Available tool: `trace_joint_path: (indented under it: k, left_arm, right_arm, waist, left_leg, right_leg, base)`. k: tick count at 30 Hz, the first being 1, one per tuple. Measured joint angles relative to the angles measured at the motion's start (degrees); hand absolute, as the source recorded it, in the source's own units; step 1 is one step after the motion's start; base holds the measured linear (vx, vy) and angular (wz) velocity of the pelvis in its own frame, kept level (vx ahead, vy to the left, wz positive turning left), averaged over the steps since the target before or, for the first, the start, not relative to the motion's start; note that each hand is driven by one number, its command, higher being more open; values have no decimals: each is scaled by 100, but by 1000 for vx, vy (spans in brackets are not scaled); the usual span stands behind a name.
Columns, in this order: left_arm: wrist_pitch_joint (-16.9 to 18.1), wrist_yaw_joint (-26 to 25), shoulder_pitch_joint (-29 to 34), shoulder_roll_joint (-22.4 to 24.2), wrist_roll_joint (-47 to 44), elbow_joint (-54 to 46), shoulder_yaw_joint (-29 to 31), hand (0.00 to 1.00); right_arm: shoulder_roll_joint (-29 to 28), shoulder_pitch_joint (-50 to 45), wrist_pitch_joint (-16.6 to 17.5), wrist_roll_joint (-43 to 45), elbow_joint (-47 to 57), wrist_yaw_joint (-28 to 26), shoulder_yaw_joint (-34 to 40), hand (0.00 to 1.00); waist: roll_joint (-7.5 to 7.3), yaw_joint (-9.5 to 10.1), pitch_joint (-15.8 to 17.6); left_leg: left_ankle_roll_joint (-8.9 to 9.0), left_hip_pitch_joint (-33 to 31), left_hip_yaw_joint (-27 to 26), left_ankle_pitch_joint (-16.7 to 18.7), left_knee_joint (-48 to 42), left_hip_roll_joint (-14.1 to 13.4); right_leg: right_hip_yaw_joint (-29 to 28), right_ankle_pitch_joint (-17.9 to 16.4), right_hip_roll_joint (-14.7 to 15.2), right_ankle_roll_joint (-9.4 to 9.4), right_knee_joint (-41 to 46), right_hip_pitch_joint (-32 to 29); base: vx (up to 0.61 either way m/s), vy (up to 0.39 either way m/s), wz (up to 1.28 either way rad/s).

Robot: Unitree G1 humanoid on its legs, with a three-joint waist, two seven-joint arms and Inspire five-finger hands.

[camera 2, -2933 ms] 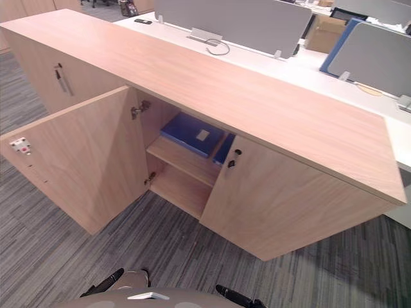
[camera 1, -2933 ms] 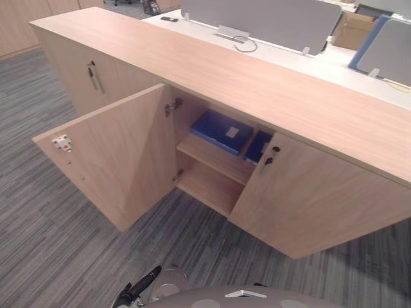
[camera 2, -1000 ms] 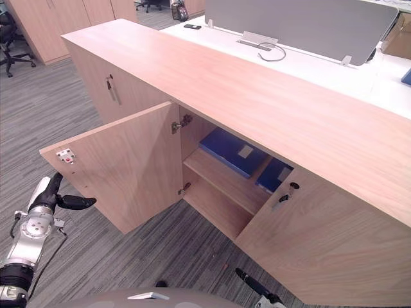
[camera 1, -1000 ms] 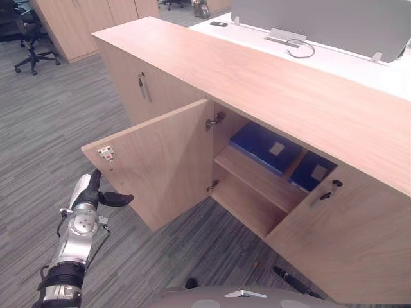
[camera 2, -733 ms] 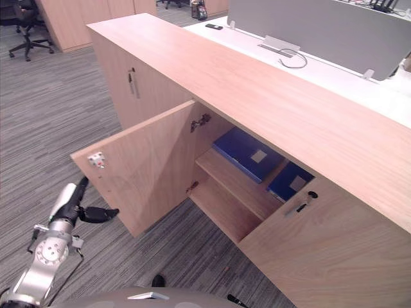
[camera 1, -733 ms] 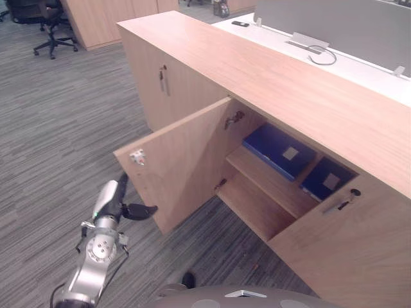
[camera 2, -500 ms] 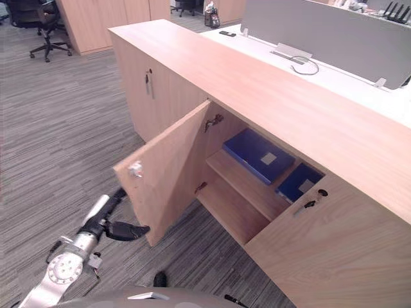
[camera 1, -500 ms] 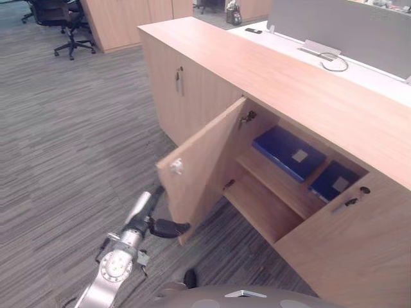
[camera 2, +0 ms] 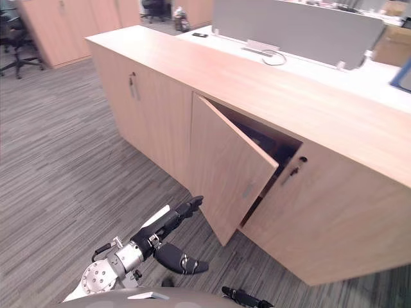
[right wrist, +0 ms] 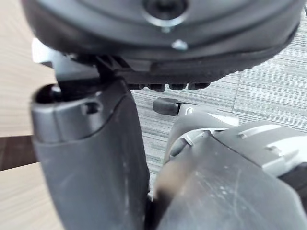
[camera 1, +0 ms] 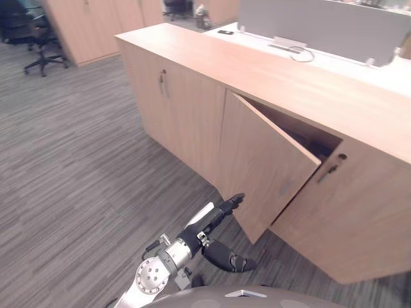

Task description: Walk over to the cabinet, pick up the folder, carry it to the office cabinet, place the folder inside the office cabinet, then close the office cabinet door

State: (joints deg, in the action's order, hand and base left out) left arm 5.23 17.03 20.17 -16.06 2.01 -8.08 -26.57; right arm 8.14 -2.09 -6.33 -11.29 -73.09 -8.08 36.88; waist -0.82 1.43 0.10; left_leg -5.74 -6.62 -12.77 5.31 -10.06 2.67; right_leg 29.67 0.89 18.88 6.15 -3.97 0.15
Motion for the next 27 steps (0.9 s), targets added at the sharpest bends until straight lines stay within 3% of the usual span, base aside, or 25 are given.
trace_joint_path:
  k: [1,2,3,4,7,10,12,14,18,22,25,27]
  left_arm:
    - [-49,-21,-71,42,5,216,-7,100]
    - [-62,-29,-104,6,8,357,0,100]
    - [-62,-27,-102,-27,8,366,-4,100]
    - [-61,-10,-117,-86,7,364,-22,100]
    - [-61,4,-180,-76,-58,396,-37,100]
    - [-234,81,-255,396,-851,1268,237,100]
    - [-488,-13,-265,714,-1656,2078,802,100]
    - [-579,-253,-384,856,-2356,2838,1398,100]
    - [-674,-719,-494,1040,-3394,4001,2798,100]
    - [-553,-1067,-495,1347,-3421,4411,3843,100]
    - [-448,-1265,-610,1631,-3438,5013,4746,100]
    - [-380,-1488,-676,1828,-3229,5502,5258,100]
  right_arm:
    - [-1,-37,24,112,25,-27,-152,100]
    - [-40,-66,84,140,26,-38,-281,100]
    - [-71,-71,101,150,28,-22,-365,100]
    - [-173,-122,112,152,83,18,-428,100]
    - [-307,-191,123,179,111,92,-539,100]
    - [-150,-200,147,405,319,132,-528,100]
    - [-136,-184,101,487,337,148,-547,100]
    - [-132,-171,86,494,331,165,-606,100]
    - [-13,-152,108,498,323,248,-791,100]
    - [3,-153,197,538,474,255,-1059,100]
    - [-37,-150,215,539,654,252,-1485,100]
    - [-89,-163,224,557,730,240,-1507,100]
  waist:
    - [-22,-60,-25]
    - [119,-121,-33]
    - [97,-152,-31]
    - [5,-188,-33]
    - [-282,-170,-2]
    - [220,-265,190]
    - [396,-253,168]
    - [376,-166,210]
    - [368,-31,271]
    - [389,123,459]
    - [363,208,509]
    - [401,210,460]
  left_leg:
    - [124,124,-15,-80,242,-86]
    - [284,262,-39,-194,602,-191]
    - [355,318,-47,-258,750,-219]
    - [414,352,-54,-363,932,-213]
    - [356,113,-251,-403,594,-34]
    - [275,-354,-365,236,-815,-521]
    - [377,-473,-413,566,-1514,-881]
    - [405,-535,-165,613,-1911,-1036]
    - [545,-624,831,581,-2242,-906]
    - [654,-401,1565,602,-2264,-623]
    - [833,-153,1804,741,-2130,-554]
    - [777,214,1764,1009,-1551,-603]
  right_leg:
    - [-78,1,-211,2,82,30]
    - [-104,-11,-445,-10,219,90]
    - [-131,-17,-563,-10,279,142]
    - [-166,-62,-732,-42,286,277]
    - [-207,-201,-800,-131,210,565]
    - [-359,-202,-1031,-120,301,595]
    - [-568,-265,-1251,-172,298,670]
    - [-807,-348,-1367,-224,345,678]
    - [-1369,-434,-1414,-267,497,492]
    - [-1948,-397,-1390,-255,622,405]
    - [-2457,-347,-1394,-194,723,250]
    - [-2673,-291,-1398,-141,640,223]
  base:
    - [9,66,-63]
    - [-27,56,-35]
    - [15,13,-28]
    - [33,-59,-16]
    - [61,-144,-25]
    - [9,-102,-36]
    - [-26,-81,-53]
    - [-18,-83,-55]
    - [-13,-5,-64]
    - [-5,71,-70]
    - [-37,101,-83]
    - [-52,130,-58]
